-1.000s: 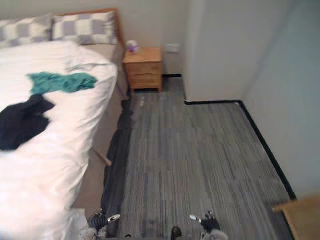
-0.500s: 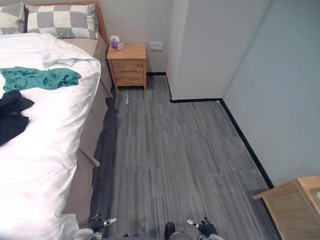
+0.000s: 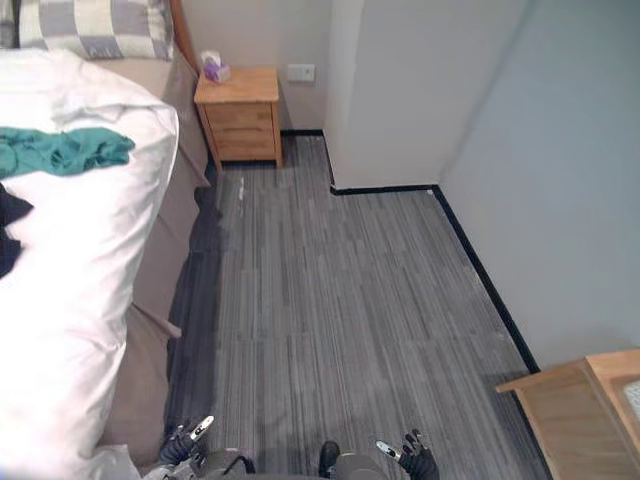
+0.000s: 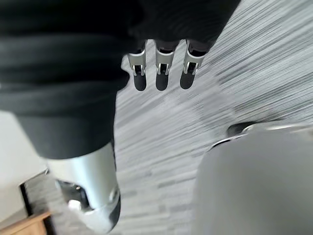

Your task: Tidy the bed and pick cloth on bed and put in laundry

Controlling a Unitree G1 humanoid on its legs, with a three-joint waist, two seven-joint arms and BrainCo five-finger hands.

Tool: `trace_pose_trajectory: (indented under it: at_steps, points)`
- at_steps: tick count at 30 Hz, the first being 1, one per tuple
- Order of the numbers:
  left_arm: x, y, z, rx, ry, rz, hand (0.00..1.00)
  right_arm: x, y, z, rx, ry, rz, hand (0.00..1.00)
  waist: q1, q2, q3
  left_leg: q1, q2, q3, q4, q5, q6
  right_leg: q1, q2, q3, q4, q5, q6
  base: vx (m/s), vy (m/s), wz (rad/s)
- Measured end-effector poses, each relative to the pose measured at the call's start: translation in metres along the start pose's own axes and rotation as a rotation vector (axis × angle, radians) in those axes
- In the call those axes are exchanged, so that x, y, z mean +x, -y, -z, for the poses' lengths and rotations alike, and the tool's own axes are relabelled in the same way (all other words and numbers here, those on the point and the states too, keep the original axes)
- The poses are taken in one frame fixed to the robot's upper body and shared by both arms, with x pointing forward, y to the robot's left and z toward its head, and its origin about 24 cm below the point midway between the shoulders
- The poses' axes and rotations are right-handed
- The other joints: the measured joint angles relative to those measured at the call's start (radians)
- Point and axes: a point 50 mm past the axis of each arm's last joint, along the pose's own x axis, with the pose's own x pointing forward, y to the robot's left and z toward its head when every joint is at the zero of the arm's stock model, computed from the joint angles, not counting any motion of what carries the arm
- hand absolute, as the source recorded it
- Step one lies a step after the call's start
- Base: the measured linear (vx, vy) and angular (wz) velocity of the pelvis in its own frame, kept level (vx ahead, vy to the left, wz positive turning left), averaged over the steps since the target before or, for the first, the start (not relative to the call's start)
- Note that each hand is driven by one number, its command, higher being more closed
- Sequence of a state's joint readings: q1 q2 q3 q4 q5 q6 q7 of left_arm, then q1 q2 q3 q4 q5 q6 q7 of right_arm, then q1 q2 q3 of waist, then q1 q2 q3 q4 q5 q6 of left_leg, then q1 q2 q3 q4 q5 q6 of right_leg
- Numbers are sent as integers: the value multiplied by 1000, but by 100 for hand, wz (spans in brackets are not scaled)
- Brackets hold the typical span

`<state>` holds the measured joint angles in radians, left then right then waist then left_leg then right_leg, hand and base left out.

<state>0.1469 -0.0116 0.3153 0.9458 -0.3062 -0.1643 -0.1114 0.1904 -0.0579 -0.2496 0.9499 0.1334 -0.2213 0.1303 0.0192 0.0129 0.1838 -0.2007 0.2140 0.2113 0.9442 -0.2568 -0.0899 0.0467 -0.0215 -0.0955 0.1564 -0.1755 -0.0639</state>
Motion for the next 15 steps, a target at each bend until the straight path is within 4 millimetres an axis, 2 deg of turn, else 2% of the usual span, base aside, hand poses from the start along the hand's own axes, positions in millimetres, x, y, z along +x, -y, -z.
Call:
trace_pose_trajectory:
  at_steps: [2,5,7,8,9,11,12,14,15]
  points:
    - [-1,2,1,-14,9,4,0,3,-5,-5,5,7,-15,0,5,-1,3,-38,-27,10,-98,-41,1,24,-31,29,3,-9,18,323,102,-41]
    - [0,6,-1,-17,20,13,0,6,-19,-6,30,9,-46,0,22,-2,4,-60,-45,59,-310,-33,0,47,-65,59,-8,-33,54,334,214,-34]
    - [1,7,-2,-20,16,13,0,6,-23,-5,43,11,-57,0,26,4,3,-57,-71,83,-554,52,11,86,-92,56,-40,-71,90,337,267,-2]
    - [1,6,-3,-32,15,7,0,6,-23,-3,45,0,-55,0,31,-6,2,-43,-88,108,-555,111,83,112,-118,52,-59,-89,107,448,315,-2]
    - [2,4,-4,-26,19,3,0,5,-27,-1,49,-6,-66,0,34,-21,-8,-48,-108,121,-546,81,91,127,-135,38,-69,-77,117,595,348,-5]
    - [3,5,-7,-25,26,5,0,5,-30,1,39,-17,-75,0,50,-33,-13,-42,-118,144,-510,38,134,137,-154,7,-69,-28,132,446,222,-16]
    - [3,4,-7,-24,25,4,0,5,-30,2,41,-21,-73,0,51,-34,-13,-34,-121,151,-507,32,141,141,-159,4,-69,-16,138,417,219,-19]
    - [3,0,-5,-13,-2,-3,0,4,-29,7,59,-41,-54,0,52,-46,-26,42,-159,170,-548,36,156,162,-190,-1,-22,43,155,435,216,-10]
    - [3,-2,-4,-5,-7,-8,0,3,-29,8,59,-43,-50,0,52,-47,-30,57,-168,167,-561,35,157,155,-194,0,9,47,158,361,163,1]
